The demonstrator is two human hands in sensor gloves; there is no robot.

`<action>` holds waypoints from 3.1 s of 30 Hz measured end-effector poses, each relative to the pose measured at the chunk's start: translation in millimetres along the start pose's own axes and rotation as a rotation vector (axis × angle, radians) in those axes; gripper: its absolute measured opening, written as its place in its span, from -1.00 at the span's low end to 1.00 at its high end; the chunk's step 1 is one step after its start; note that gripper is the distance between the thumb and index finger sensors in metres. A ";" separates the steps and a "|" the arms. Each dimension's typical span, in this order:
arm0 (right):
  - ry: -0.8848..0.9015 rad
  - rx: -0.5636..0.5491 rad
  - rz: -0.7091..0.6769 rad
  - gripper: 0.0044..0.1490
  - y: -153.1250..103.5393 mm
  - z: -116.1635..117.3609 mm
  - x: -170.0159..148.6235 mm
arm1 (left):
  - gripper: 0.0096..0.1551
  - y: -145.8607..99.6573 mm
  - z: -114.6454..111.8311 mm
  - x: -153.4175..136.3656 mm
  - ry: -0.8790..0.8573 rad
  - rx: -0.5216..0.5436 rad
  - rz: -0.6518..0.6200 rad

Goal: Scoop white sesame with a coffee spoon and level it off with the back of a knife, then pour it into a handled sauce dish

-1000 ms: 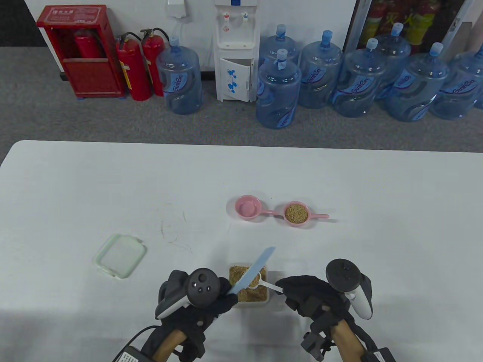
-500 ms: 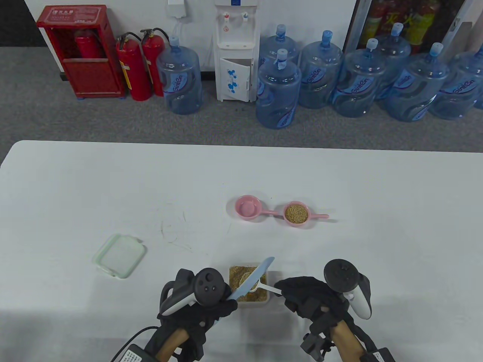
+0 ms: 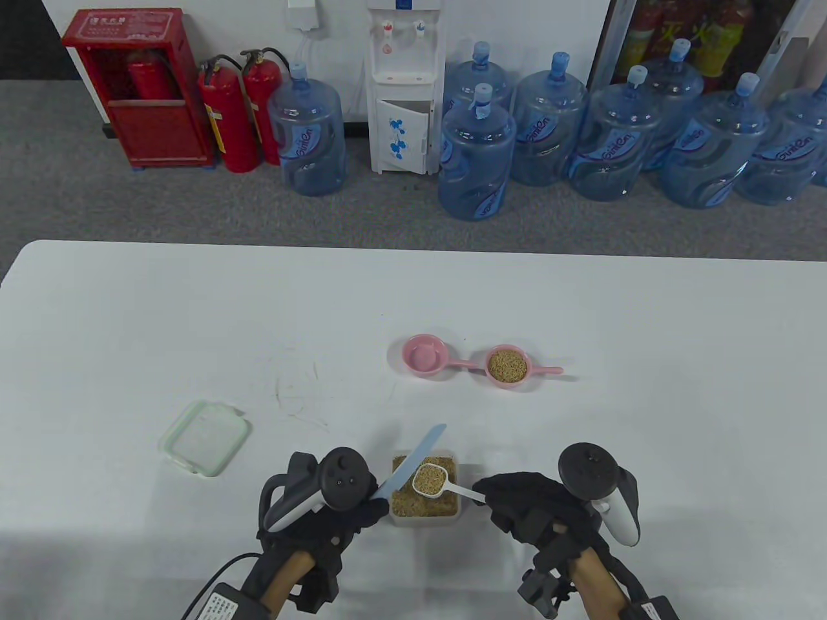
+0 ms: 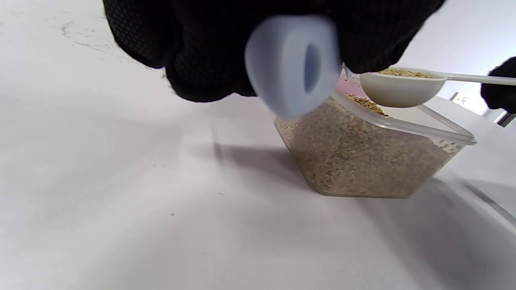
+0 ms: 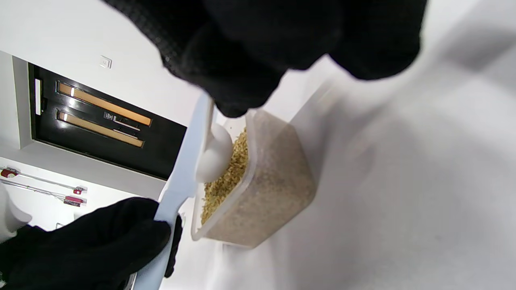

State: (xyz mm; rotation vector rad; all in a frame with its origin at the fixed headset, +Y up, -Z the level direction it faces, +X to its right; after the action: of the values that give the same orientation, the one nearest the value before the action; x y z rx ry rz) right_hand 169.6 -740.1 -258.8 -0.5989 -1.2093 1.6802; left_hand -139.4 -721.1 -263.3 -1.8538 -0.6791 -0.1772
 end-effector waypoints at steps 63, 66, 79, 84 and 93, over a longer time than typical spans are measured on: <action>0.010 -0.005 -0.027 -0.46 0.1 0.5 0.0 | -0.01 -15.8 27.0 -48.7 0.250 0.431 0.146; 0.015 -0.008 -0.029 -0.47 0.1 0.3 -0.1 | 0.04 -12.7 21.7 -47.7 0.254 0.400 0.134; 0.085 -0.055 -0.058 -0.46 0.4 -6.1 6.1 | 0.07 -7.0 16.2 -50.9 0.244 0.326 0.128; 0.084 -0.083 -0.059 -0.45 7.4 -17.2 17.0 | 0.08 -7.4 17.7 -51.1 0.243 0.311 0.128; 0.041 -0.185 -0.018 -0.46 58.5 -30.3 36.0 | 0.10 -8.0 19.2 -53.6 0.235 0.309 0.131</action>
State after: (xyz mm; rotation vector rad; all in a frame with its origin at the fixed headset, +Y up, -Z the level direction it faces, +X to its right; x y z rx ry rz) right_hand 154.6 -698.1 -319.2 -0.7294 -1.3460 1.5443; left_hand -191.6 -721.5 -287.4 -1.5444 -0.3959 -0.1893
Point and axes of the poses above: the tracker on the back of each hand, its own x axis roughly to the thumb side, its own y axis roughly from the wrist to the fingertips, z = x × y, the point moved 1 cm from there along y, roughly from the wrist to the fingertips, and after that the axes turned 15 degrees about -z, right-handed, at the moved point
